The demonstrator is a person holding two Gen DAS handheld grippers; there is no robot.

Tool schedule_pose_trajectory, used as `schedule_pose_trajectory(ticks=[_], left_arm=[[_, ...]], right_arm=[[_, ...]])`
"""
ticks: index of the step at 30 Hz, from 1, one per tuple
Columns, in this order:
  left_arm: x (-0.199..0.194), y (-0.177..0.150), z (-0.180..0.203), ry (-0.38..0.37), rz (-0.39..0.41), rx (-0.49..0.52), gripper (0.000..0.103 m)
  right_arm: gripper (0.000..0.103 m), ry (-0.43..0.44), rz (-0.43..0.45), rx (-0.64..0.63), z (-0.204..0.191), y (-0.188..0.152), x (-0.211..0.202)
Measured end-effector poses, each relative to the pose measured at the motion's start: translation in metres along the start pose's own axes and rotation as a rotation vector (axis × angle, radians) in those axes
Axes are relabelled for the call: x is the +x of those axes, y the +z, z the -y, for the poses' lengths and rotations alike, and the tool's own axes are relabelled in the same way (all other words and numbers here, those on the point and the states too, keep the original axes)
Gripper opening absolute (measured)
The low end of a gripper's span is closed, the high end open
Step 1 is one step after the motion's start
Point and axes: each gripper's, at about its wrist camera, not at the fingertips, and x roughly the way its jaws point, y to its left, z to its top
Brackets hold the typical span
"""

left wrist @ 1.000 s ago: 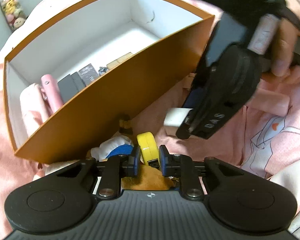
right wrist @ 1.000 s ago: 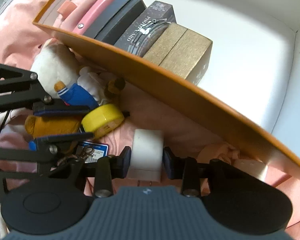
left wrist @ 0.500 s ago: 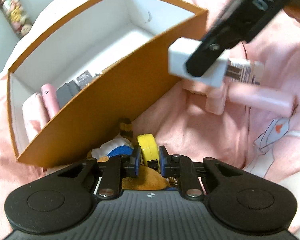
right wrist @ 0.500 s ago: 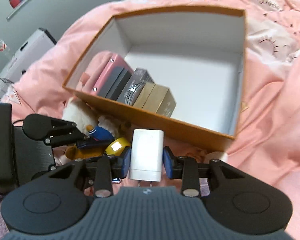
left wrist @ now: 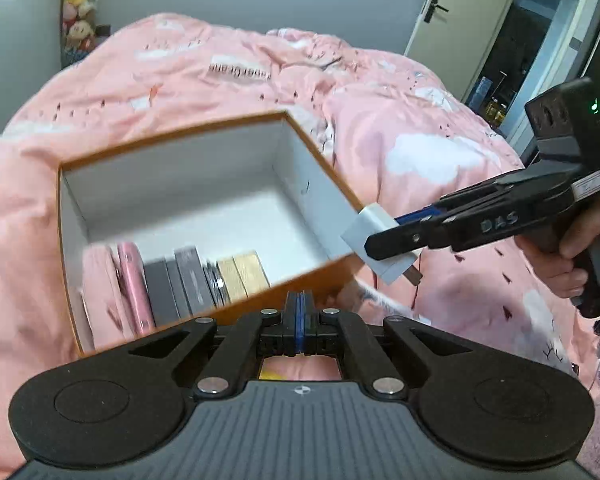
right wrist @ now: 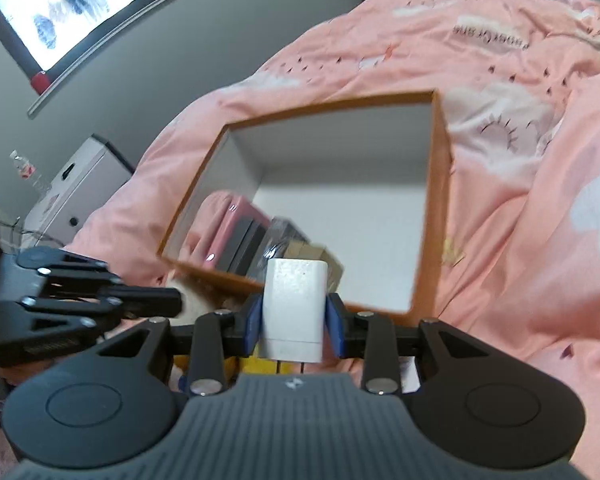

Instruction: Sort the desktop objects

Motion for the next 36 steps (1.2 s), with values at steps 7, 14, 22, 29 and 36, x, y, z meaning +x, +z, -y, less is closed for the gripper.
schedule_pose_trajectory(ticks=[7,14,22,29,36], left_arm=[[0.054,-0.024,0.013,0.06,-0.173,0.156,0.01],[0.109,-0.06,0.055,0.158,-0.323,0.412,0.038],[0.151,-0.095,0.076,0.256,-0.457,0.624,0.053],[0.168,-0.115,0.083,0.337,-0.476,0.739,0.056],[0.169,-0.123,0.078,0.384,-0.446,0.767,0.041]], right_arm=[[0.036,0.017,-0.055,-0.011,-0.006,-0.01,0.015],[0.036,-0.006,-0.085,-0.009,-0.006,-0.023,0.033],[0.037,0.009,-0.076,0.019,0.0,-0.029,0.036],[0.037,0.016,-0.075,0.048,0.01,-0.033,0.036],[0.037,0.023,-0.057,0.06,0.015,-0.031,0.033]])
